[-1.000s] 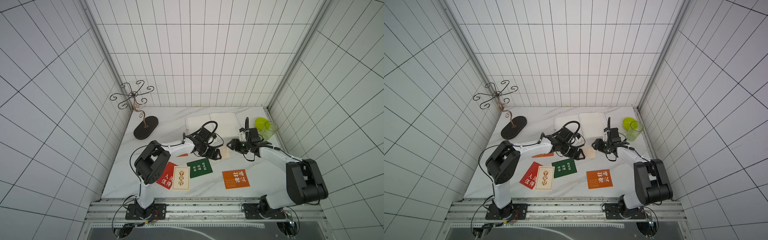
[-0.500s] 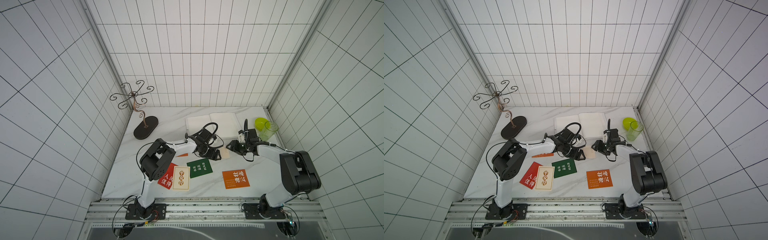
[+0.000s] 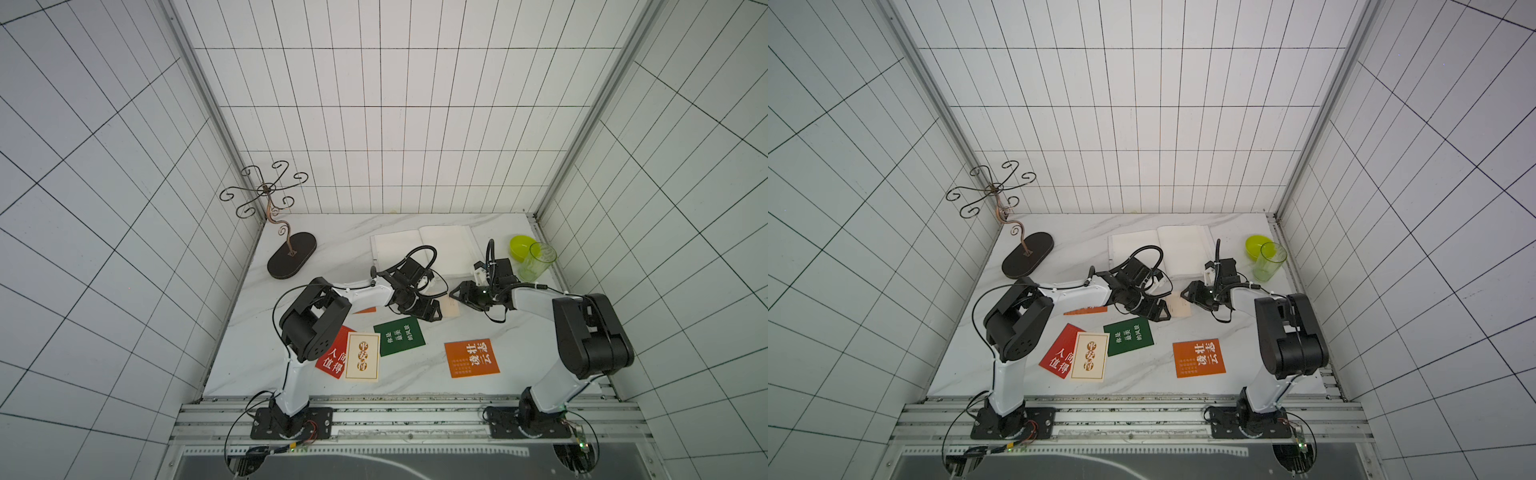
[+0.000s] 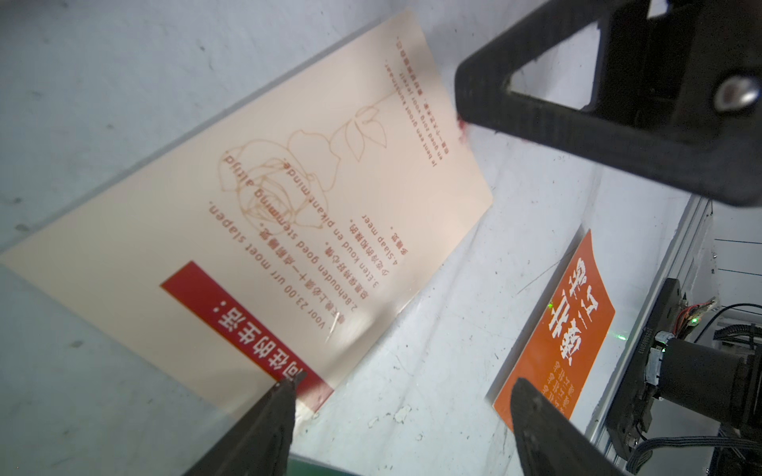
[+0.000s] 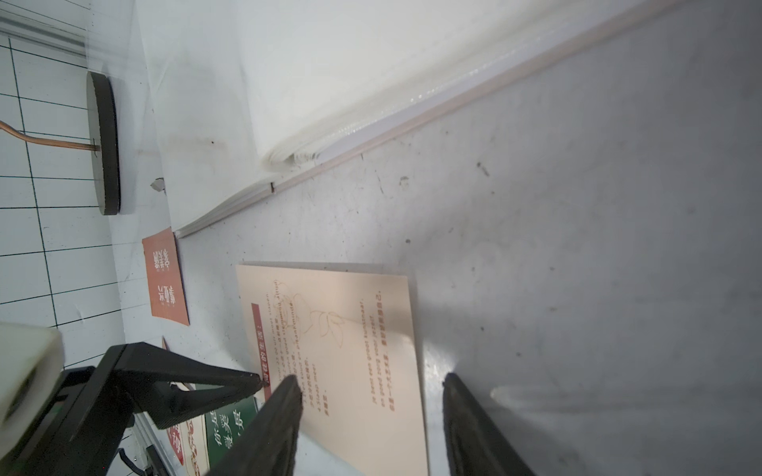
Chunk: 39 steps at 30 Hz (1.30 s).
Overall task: Place the photos into the photo albums
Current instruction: Pick up the photo at the center of the board.
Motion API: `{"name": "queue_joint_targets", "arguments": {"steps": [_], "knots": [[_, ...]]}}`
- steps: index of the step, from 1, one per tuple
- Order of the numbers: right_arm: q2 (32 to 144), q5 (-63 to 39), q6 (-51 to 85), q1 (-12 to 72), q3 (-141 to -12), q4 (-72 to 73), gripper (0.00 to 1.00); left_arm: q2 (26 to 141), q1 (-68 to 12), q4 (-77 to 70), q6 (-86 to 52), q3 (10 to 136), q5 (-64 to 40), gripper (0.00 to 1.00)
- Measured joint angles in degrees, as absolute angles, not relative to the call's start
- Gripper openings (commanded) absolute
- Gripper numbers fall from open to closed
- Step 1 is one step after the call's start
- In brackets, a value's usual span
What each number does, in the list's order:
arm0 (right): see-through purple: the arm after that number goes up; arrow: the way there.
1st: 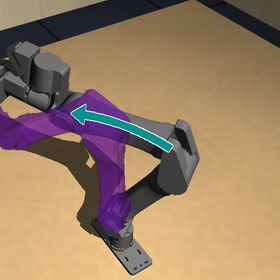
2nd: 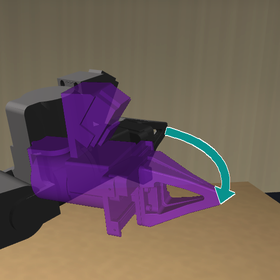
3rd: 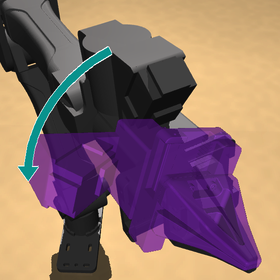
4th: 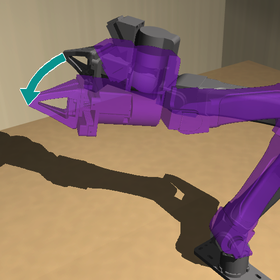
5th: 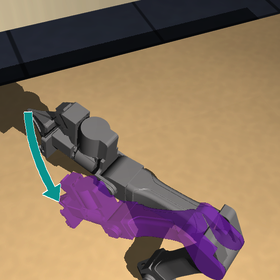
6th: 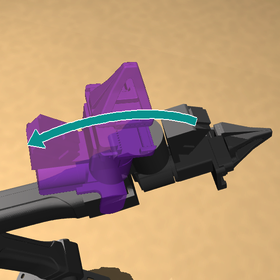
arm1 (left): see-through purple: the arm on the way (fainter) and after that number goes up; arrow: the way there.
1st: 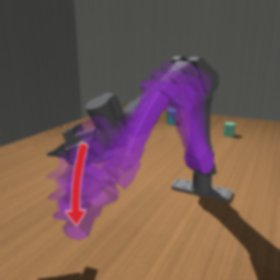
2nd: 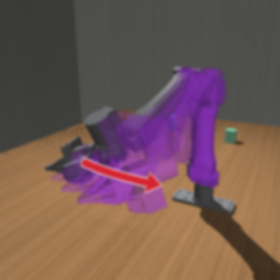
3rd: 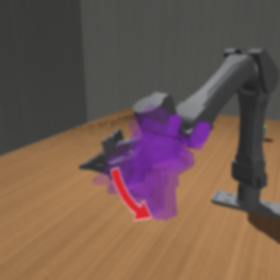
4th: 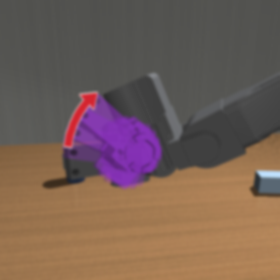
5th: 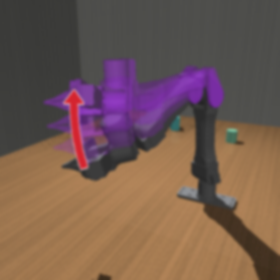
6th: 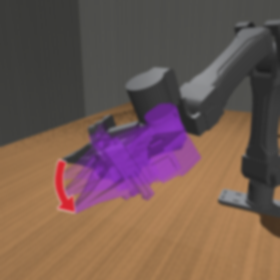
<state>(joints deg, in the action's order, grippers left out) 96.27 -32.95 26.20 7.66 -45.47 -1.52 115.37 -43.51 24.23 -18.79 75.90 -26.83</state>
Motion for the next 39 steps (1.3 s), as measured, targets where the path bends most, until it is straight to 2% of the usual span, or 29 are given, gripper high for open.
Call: {"name": "queue_joint_targets", "arguments": {"steps": [21, 39], "knots": [[102.7, -39.8, 24.7, 4.4, -48.4, 6.0, 0.56, 115.4, -43.5, 24.4, -18.4, 75.9, -26.8, 0.82], [107.4, -49.2, 24.6, 2.6, -48.5, 12.3, 0.45, 115.7, -43.6, 25.0, -18.3, 76.4, -26.6, 0.82]]}}
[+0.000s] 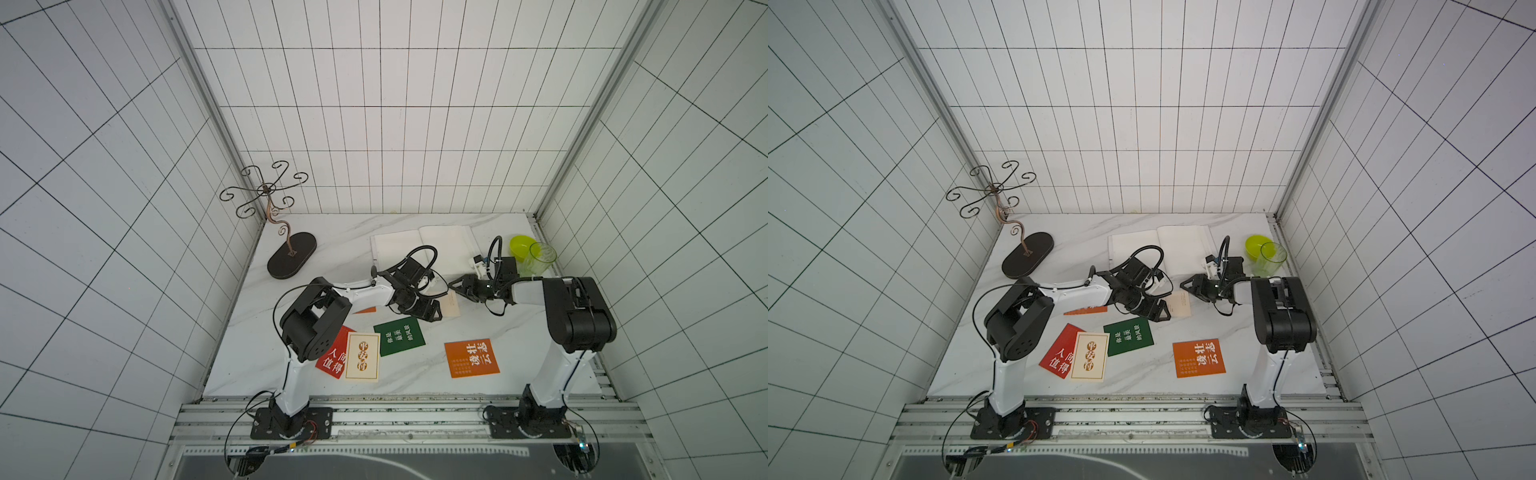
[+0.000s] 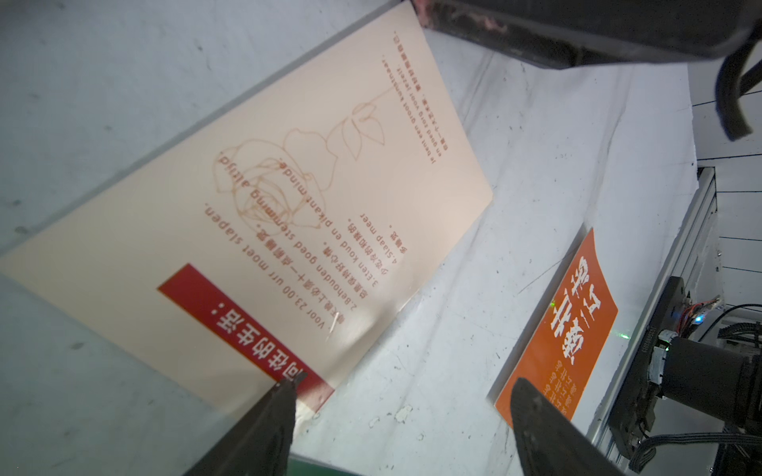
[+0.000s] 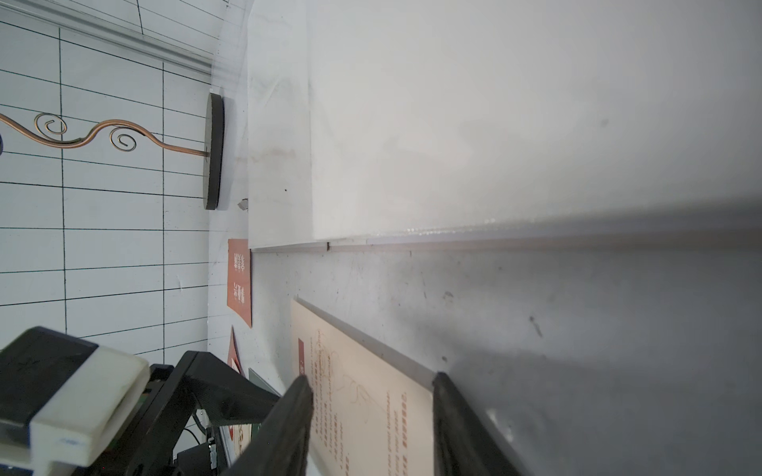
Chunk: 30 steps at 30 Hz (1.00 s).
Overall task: Place the photos into the photo albums
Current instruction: Pick up the photo at the center of the board.
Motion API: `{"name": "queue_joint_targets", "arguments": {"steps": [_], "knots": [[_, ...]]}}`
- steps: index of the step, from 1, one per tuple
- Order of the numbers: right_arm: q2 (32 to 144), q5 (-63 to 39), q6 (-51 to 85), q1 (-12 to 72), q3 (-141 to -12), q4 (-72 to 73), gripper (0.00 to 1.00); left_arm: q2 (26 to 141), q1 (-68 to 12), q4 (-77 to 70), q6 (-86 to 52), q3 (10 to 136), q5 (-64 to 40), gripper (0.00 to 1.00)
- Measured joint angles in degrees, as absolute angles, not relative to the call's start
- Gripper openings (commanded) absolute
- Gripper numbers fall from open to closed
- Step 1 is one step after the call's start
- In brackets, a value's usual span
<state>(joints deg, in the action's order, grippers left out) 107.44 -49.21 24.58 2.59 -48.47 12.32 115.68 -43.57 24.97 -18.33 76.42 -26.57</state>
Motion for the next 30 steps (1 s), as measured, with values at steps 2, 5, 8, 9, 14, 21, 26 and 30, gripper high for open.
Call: {"name": "queue_joint_targets", "arguments": {"steps": [2, 5, 8, 9, 14, 21, 26, 30], "knots": [[107.6, -49.8, 24.9, 2.3, -48.4, 12.5, 0.43, 115.7, -43.6, 25.1, -18.3, 76.5, -26.5, 0.82], [107.6, -49.9, 25.3, 2.2, -48.4, 12.5, 0.39, 115.7, -43.6, 25.1, -18.3, 76.5, -26.5, 0.82], [107.6, -50.0, 25.6, 2.2, -48.3, 12.3, 0.34, 115.7, -43.6, 25.1, -18.2, 76.5, -26.5, 0.82], [107.6, -50.1, 25.8, 2.2, -48.2, 12.3, 0.32, 115.7, -43.6, 25.1, -18.1, 76.5, -26.5, 0.82], [107.6, -51.2, 26.9, 1.9, -46.6, 13.4, 0.23, 115.7, -43.6, 25.1, -18.0, 76.5, -26.5, 0.82], [107.6, -54.0, 28.6, 1.5, -44.2, 16.6, 0.09, 115.7, -43.6, 25.3, -17.9, 76.6, -26.5, 0.82], [107.3, -55.1, 29.6, 1.5, -43.8, 17.9, 0.06, 115.7, -43.6, 25.6, -17.8, 76.8, -26.4, 0.82], [105.6, -55.1, 30.4, 1.4, -43.5, 17.9, 0.01, 115.7, -43.5, 27.1, -17.2, 77.6, -25.5, 0.82]]}}
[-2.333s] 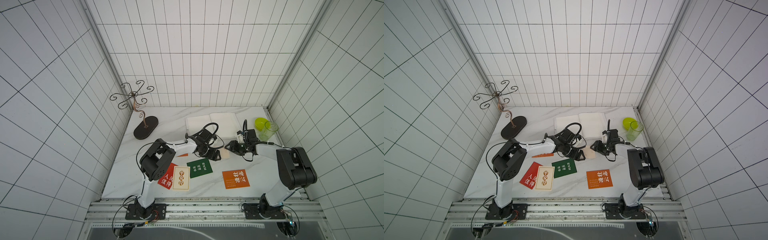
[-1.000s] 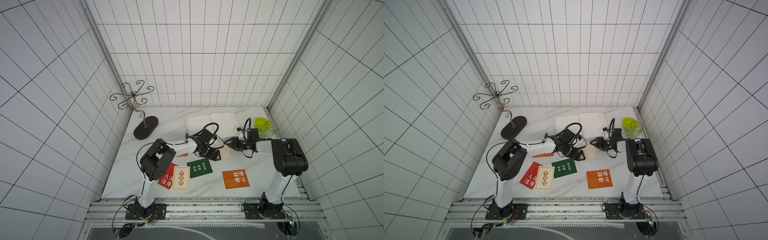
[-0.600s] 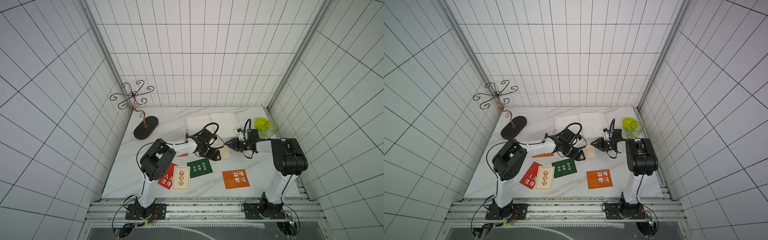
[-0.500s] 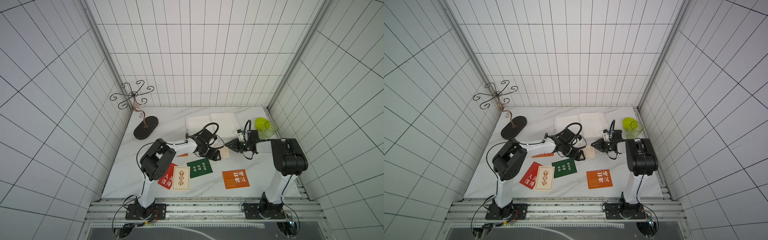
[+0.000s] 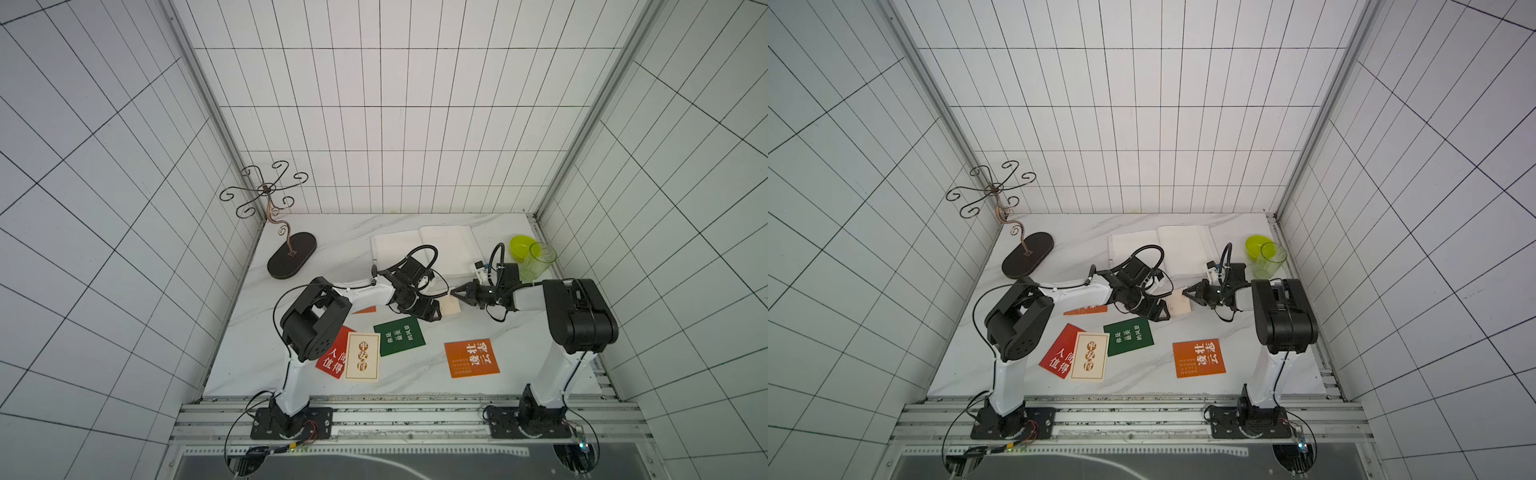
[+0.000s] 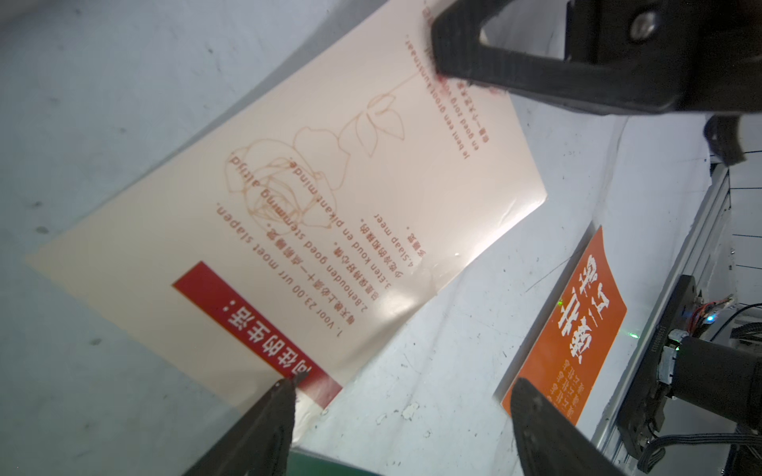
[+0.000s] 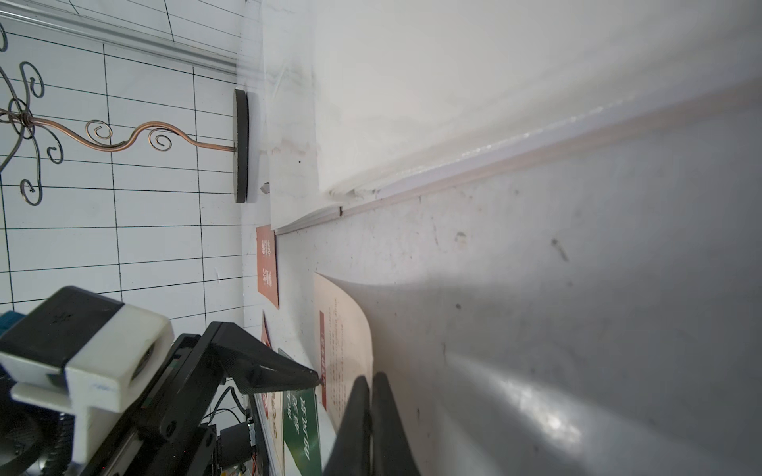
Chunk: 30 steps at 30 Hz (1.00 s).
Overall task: Place the photos into the photo albums
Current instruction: Pick up the photo at the center of the board.
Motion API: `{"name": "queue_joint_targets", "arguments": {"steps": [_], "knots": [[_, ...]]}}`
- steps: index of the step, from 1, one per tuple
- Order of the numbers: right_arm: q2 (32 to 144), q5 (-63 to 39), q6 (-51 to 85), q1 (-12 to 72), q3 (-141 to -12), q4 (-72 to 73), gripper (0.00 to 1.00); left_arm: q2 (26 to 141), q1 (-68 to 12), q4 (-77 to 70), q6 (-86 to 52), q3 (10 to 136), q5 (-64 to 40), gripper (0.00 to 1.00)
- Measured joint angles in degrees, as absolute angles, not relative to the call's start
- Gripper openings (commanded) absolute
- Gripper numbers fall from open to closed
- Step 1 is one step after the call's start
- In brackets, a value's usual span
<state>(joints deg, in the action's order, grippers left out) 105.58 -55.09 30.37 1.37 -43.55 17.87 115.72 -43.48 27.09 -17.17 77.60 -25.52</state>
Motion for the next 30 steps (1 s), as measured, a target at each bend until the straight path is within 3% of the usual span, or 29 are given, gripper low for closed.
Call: {"name": "queue_joint_targets", "arguments": {"steps": [10, 21, 30], "knots": [[93.6, -53.4, 32.4, 1.1, -42.2, 17.8, 0.0, 108.2, -41.4, 26.5, -16.3, 78.4, -25.4, 0.82], [86.3, -52.6, 33.8, 1.1, -42.5, 15.5, 0.0, 96.7, -26.7, 10.0, -22.8, 68.8, -30.9, 0.78], [85.1, -54.5, 40.6, 1.7, -44.6, 20.1, 0.0, 96.8, -22.9, -3.3, -32.4, 61.9, -39.5, 0.79]]}}
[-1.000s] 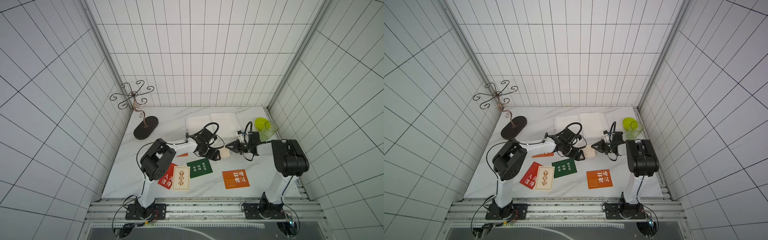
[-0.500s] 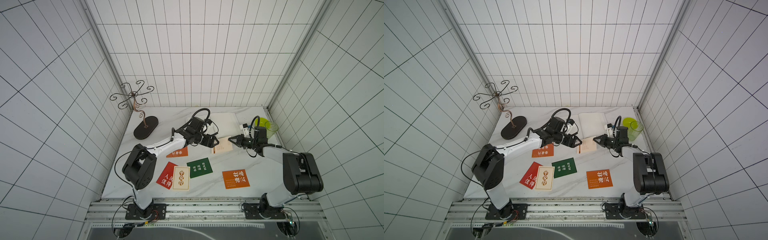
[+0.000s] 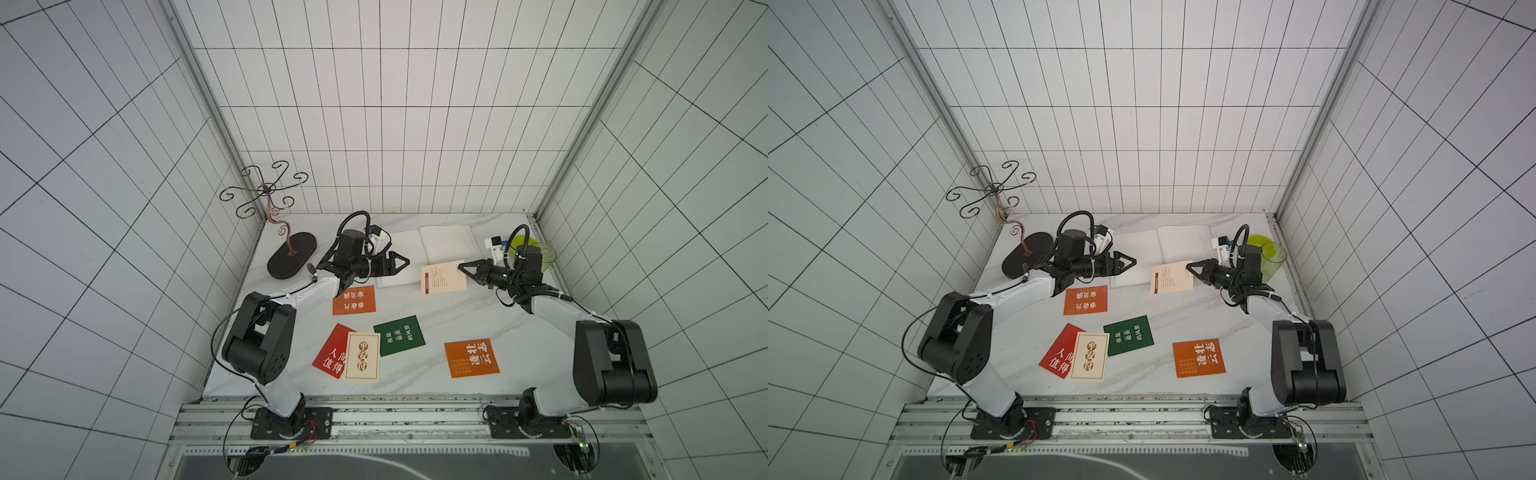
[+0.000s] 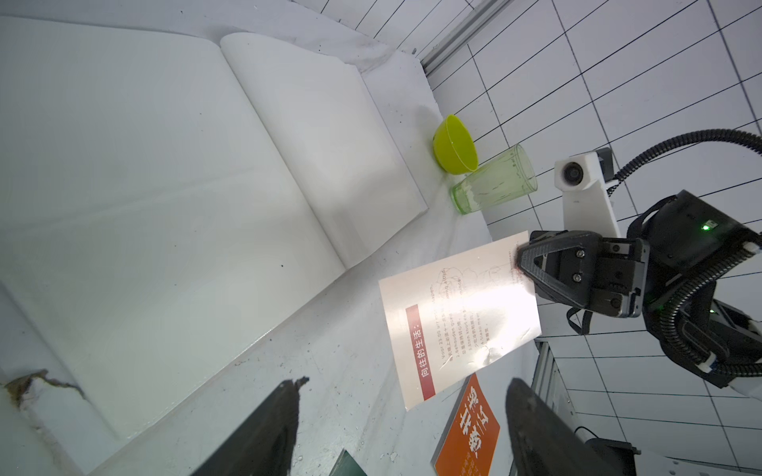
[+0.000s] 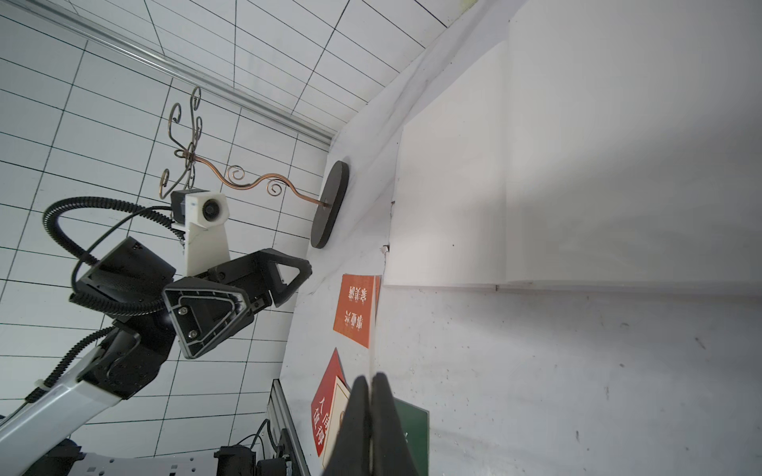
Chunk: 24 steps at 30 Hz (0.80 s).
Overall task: Place the photos into the photo albums
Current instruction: Pick up the photo at the center of the board.
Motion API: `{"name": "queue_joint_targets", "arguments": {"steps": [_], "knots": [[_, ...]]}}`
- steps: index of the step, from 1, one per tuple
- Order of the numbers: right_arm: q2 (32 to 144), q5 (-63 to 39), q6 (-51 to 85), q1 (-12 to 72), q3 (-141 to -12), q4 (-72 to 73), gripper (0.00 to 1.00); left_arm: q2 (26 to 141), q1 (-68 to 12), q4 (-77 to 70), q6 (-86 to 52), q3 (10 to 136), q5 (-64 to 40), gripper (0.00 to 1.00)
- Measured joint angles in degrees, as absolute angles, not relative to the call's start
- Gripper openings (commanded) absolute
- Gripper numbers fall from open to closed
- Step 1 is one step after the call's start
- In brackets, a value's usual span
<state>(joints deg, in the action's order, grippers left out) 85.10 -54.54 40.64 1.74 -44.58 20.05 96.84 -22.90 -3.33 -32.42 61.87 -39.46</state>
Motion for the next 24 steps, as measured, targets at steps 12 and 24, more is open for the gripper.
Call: {"name": "queue_joint_targets", "arguments": {"steps": [12, 24], "knots": [[87.4, -57.5, 47.6, 5.0, -49.8, 30.0, 0.0, 97.1, -22.3, -14.9, -39.3, 61.3, -46.4, 0.78], [86.4, -57.6, 49.0, 7.1, -50.0, 29.4, 0.0, 97.5, -22.5, -20.0, -43.8, 60.1, -48.8, 0.78]]}}
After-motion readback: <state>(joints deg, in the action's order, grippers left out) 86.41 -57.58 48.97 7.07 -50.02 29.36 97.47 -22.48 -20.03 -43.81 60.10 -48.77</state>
